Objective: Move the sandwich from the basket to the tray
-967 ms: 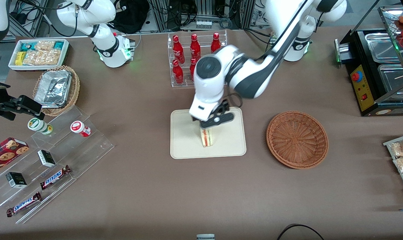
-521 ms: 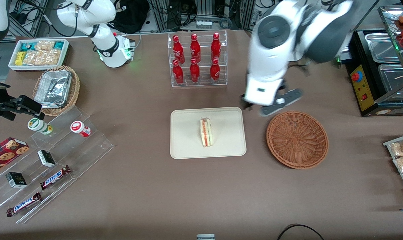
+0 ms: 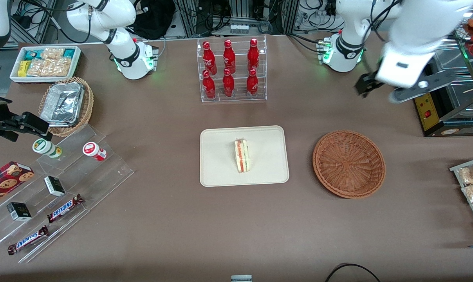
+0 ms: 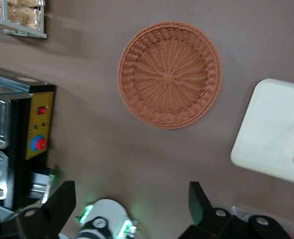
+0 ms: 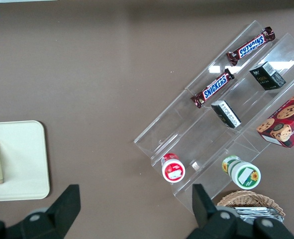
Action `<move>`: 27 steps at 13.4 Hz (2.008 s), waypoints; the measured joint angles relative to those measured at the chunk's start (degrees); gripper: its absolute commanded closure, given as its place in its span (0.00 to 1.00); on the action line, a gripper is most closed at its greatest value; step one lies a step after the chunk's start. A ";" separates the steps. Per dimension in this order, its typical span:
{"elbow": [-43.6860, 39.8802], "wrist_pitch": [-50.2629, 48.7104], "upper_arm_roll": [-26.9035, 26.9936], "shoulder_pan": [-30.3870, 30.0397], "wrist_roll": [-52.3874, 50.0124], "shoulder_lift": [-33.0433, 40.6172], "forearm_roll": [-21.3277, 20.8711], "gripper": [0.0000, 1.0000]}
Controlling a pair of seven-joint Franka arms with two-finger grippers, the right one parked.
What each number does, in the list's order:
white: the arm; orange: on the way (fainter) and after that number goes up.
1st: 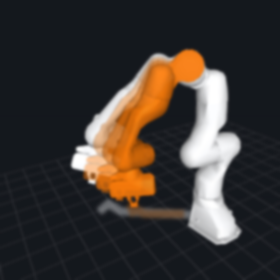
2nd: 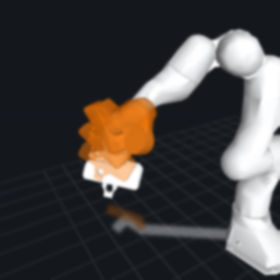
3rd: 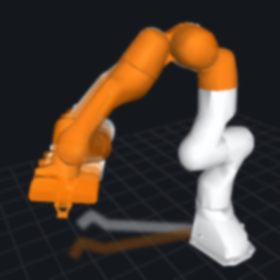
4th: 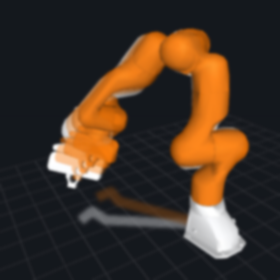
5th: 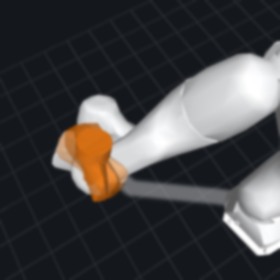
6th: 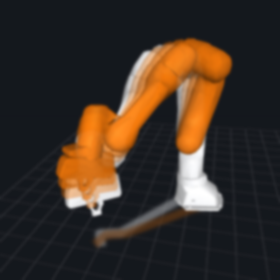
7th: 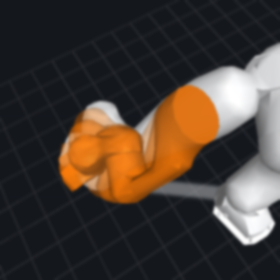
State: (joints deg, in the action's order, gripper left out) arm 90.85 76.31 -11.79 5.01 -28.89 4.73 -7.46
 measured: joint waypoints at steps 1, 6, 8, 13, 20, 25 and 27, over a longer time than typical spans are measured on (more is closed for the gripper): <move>0.59 -0.76 0.04 -2.39 4.94 1.00 0.84 0.00; 0.47 -3.25 0.16 -9.85 21.01 2.30 2.41 0.00; 0.10 -3.25 1.08 -10.13 23.56 2.42 3.45 0.00; -0.03 -3.19 4.09 -10.17 28.20 2.24 5.09 0.00; -0.33 1.67 3.79 -9.79 26.14 0.59 5.92 0.00; -4.35 2.47 3.84 -9.86 25.87 -2.80 5.92 0.00; -4.87 2.52 3.89 -9.89 25.87 -3.48 5.92 0.00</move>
State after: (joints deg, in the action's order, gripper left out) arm 85.98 78.83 -7.90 -4.89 -3.02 1.25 -1.54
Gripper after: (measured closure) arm 0.000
